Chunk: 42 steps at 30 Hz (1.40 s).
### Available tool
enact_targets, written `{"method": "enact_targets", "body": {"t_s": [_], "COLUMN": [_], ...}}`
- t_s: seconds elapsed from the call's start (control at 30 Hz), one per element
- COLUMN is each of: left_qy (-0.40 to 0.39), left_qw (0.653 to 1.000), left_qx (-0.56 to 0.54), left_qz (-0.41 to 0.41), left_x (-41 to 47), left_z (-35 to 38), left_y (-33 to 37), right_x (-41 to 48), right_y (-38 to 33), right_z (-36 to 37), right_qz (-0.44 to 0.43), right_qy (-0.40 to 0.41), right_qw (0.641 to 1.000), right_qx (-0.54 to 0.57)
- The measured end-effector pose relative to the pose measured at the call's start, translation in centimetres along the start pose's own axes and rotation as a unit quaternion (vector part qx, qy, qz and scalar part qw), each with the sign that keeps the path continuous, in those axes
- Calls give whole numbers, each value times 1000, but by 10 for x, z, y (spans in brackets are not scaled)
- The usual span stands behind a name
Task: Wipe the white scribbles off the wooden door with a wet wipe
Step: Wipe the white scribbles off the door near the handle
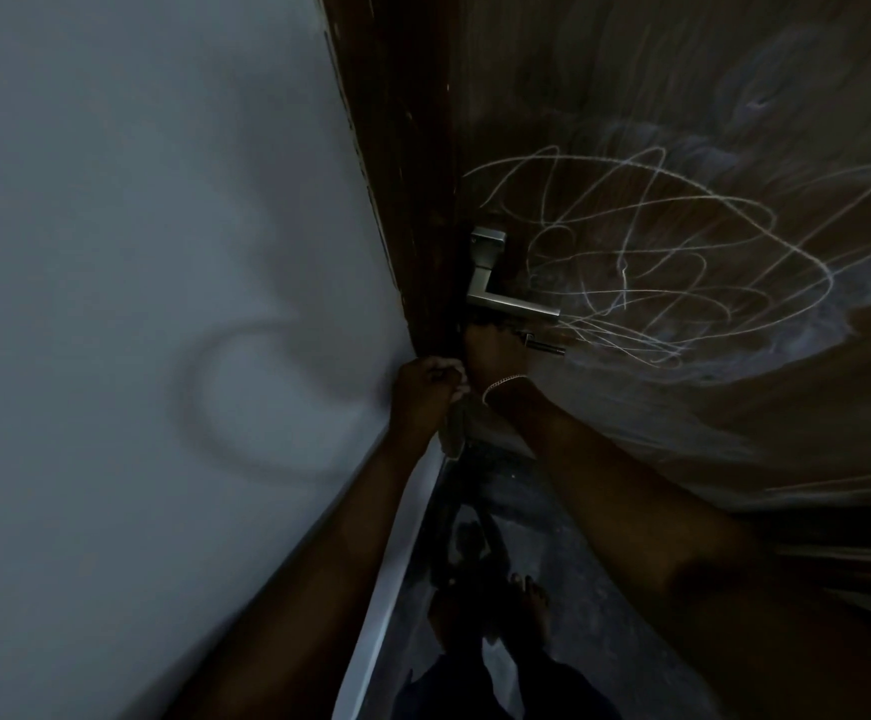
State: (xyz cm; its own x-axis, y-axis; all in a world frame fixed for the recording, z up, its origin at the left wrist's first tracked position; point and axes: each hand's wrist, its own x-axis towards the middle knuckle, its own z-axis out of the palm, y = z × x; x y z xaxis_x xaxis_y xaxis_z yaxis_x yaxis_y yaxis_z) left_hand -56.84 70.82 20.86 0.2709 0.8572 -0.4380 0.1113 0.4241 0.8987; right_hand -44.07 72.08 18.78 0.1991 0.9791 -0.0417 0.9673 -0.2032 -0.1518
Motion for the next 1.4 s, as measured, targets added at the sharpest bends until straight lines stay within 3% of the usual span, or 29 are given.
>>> {"method": "enact_targets", "body": {"t_s": [0.13, 0.23, 0.33, 0.43, 0.63, 0.83, 0.93, 1.03, 1.23, 1.4], "left_qy": [-2, 2, 8, 5, 1, -55, -68, -50, -46, -60], "left_qw": [1000, 1000, 999, 998, 996, 988, 982, 979, 983, 983], "left_qx": [8, 22, 44, 62, 81, 104, 114, 98, 8, -21], "left_qz": [2, 2, 3, 7, 34, 95, 137, 172, 177, 174], "left_x": [0, 0, -1, -8, -32, -60, -72, -82, -87, -89], "left_z": [2, 5, 6, 9, 15, 29, 35, 38, 36, 28], "left_y": [2, 5, 6, 10, 37, 76, 98, 119, 155, 163], "right_x": [-6, -15, -35, -56, -95, -115, -113, -112, -111, -94], "right_y": [7, 20, 28, 32, 35, 40, 41, 36, 18, 18], "right_z": [2, 0, -5, -10, -39, -94, -121, -143, -174, -193], "right_qz": [-8, 34, 99, 142, 123, 76, 55, 39, -69, -77], "right_qy": [-6, 9, 52, 67, 80, 130, 148, 211, 265, 335], "right_qw": [998, 983, 924, 864, 799, 776, 782, 832, 891, 903], "right_qx": [56, 182, 365, 479, 583, 613, 602, 511, 363, 258]}}
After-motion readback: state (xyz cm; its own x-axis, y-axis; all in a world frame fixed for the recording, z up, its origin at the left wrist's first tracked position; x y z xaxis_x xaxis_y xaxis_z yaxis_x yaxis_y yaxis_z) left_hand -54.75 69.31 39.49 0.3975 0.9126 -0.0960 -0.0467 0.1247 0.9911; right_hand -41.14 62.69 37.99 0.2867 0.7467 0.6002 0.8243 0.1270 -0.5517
